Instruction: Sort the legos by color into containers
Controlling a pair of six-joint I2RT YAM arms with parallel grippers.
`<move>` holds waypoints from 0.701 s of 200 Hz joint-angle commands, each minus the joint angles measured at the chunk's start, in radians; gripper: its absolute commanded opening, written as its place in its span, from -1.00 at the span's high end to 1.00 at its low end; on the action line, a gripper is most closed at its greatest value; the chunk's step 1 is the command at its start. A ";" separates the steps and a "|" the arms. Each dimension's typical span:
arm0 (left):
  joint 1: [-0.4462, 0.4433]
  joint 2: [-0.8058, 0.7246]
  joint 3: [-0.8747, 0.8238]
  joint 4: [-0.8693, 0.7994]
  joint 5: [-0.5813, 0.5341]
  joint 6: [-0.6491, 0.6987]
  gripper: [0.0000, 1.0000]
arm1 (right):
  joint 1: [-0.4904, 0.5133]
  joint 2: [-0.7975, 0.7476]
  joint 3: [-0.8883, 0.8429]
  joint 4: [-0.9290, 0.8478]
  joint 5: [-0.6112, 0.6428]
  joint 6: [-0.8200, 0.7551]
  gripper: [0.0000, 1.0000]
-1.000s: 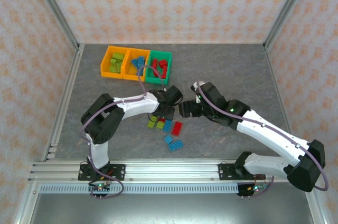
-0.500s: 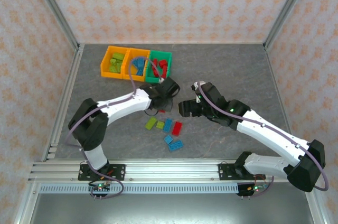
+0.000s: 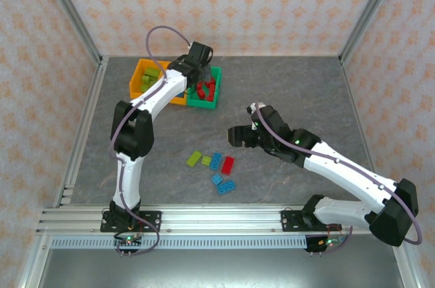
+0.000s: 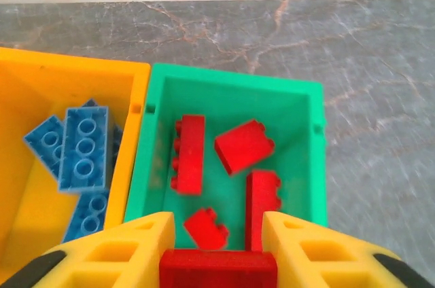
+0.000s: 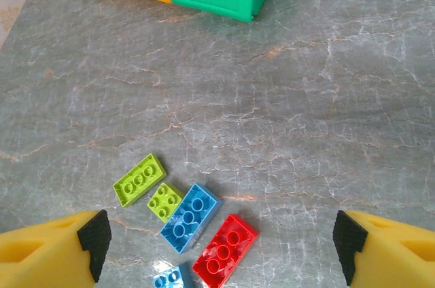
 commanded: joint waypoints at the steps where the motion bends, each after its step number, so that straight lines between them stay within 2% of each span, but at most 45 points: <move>1: -0.006 0.020 0.095 -0.075 0.025 0.047 -0.02 | -0.002 -0.003 -0.016 -0.013 0.098 0.047 -0.74; 21: -0.007 -0.017 0.104 -0.095 0.037 0.049 -0.10 | -0.002 0.020 -0.012 -0.064 0.173 0.115 -0.74; 35: -0.013 -0.098 0.042 -0.081 0.055 0.048 -0.11 | -0.002 0.041 -0.011 -0.091 0.169 0.162 -0.74; 65: -0.079 -0.408 -0.247 0.022 0.028 0.059 -0.11 | -0.001 0.120 -0.002 -0.111 0.052 0.352 -0.73; 88: -0.192 -0.669 -0.474 0.064 -0.035 0.105 -0.12 | 0.010 0.209 0.000 -0.109 -0.045 0.458 -0.68; 117: -0.330 -0.936 -0.618 -0.044 -0.069 0.216 -0.18 | 0.055 0.282 -0.047 -0.044 -0.117 0.532 -0.57; 140: -0.365 -1.103 -0.666 -0.208 -0.040 0.234 -0.33 | 0.108 0.345 -0.035 -0.057 -0.115 0.542 -0.54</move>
